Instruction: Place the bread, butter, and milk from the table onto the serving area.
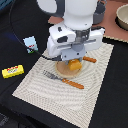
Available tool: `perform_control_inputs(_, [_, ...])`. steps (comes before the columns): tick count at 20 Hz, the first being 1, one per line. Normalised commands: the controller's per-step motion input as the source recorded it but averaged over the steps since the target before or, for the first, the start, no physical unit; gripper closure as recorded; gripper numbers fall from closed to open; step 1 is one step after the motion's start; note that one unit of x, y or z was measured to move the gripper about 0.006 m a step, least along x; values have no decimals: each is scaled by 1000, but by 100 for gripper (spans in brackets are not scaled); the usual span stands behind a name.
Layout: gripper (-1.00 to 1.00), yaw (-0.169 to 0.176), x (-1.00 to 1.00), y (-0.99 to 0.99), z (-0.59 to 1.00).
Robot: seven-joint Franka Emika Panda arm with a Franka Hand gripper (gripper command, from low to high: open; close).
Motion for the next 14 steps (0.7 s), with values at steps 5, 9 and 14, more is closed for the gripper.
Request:
perform_control_inputs(5, [-100, 0, -46, -125, 68])
perform_control_inputs(9, [-100, 0, -90, -156, 495])
perform_control_inputs(14, [-100, 0, -414, -159, 789])
